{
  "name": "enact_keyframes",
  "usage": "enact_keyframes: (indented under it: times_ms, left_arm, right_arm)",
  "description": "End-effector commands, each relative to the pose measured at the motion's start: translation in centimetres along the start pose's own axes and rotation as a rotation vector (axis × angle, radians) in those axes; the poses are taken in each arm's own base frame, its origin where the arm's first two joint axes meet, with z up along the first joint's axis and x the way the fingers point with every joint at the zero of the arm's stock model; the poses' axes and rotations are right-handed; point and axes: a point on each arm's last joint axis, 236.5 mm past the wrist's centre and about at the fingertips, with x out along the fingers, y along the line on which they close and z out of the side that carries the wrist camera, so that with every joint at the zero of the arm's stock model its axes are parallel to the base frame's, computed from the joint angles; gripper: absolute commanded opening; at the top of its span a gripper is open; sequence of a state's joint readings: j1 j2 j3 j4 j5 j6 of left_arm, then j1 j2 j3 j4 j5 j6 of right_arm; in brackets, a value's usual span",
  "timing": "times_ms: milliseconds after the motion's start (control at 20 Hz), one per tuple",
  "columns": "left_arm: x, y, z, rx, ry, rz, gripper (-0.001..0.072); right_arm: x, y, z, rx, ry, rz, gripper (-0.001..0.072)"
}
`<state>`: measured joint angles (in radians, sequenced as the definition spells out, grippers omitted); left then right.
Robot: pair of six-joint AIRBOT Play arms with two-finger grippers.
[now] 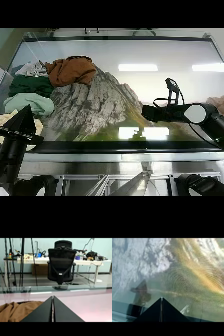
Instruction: Fold the shirts.
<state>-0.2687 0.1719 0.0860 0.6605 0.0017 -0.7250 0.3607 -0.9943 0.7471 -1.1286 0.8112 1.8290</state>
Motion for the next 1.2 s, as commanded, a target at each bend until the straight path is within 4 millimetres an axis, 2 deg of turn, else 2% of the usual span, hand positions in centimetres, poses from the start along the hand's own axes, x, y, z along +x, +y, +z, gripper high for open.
enact_keyframes:
  times_ms: [0,650,850,900,1050,1150]
  left_arm:
    - [0.0,0.0,0.0,-0.001,-0.001,0.002,0.0026]
    - [0.0,0.0,-0.1,-0.001,0.001,0.0,0.0027]
    - [0.0,0.3,0.2,-0.009,-0.011,0.014,0.0026]
    - [0.0,0.4,0.2,-0.098,-0.012,0.016,0.0007]
    - [1.6,0.7,-2.2,-0.123,0.105,0.032,0.0006]
    - [4.5,2.3,-4.0,-0.094,0.24,0.084,0.0008]
  right_arm:
    - [0.1,0.0,0.0,0.001,0.0,0.0,0.0022]
    - [0.4,-0.3,-0.2,0.005,0.012,-0.007,0.0022]
    - [0.3,0.2,1.5,0.005,-0.063,0.013,0.0022]
    - [0.3,0.2,1.5,0.005,-0.062,0.012,0.0022]
    - [0.3,0.4,2.1,-0.006,-0.087,0.019,0.0025]
    - [0.1,0.6,3.3,-0.058,-0.123,0.024,0.0024]
